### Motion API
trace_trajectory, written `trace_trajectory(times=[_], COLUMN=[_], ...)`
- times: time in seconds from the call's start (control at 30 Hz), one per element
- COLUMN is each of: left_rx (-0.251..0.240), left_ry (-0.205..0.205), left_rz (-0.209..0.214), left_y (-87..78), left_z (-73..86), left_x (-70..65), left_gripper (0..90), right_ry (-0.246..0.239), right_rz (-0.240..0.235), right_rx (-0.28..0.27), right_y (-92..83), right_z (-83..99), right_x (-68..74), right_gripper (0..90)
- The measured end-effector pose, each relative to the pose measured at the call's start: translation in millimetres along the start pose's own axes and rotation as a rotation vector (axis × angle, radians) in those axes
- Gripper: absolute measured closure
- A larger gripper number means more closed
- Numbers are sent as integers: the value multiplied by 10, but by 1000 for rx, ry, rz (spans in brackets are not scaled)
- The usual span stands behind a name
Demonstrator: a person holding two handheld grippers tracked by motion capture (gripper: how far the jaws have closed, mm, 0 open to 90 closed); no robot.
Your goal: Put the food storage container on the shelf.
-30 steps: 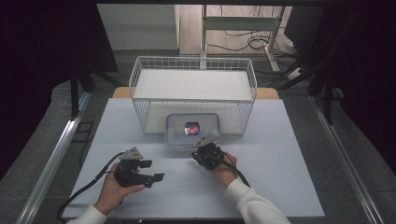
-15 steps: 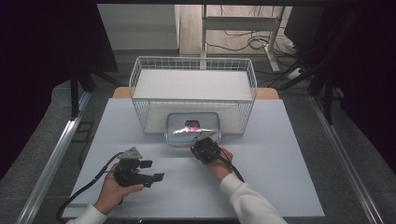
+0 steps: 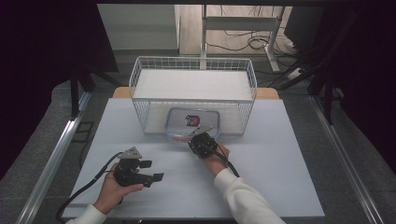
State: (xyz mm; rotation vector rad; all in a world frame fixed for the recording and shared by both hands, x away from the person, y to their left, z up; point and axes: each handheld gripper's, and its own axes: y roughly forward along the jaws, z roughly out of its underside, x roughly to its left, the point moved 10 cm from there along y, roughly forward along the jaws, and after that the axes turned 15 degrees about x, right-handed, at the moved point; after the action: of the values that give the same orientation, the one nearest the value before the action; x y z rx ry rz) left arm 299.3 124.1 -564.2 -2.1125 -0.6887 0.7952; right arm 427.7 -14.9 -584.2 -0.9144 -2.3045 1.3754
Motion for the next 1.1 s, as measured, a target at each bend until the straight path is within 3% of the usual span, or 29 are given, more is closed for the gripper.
trace_trajectory(times=[0.27,0.57,0.8,1.1], left_rx=[-1,3,6,4], left_ry=[4,5,5,4], left_rz=[-3,0,-2,-3], left_y=[-3,2,-3,-3], left_z=[1,3,8,7], left_x=[6,7,15,18], left_gripper=[228,228,227,227], right_ry=[32,82,124,149], right_rz=[37,26,48,44], right_rx=[1,-3,-4,-15], right_y=[46,34,61,75], right_z=[-75,-173,-216,-269], right_x=[-154,-273,-438,-497], right_gripper=[886,887,887,886])
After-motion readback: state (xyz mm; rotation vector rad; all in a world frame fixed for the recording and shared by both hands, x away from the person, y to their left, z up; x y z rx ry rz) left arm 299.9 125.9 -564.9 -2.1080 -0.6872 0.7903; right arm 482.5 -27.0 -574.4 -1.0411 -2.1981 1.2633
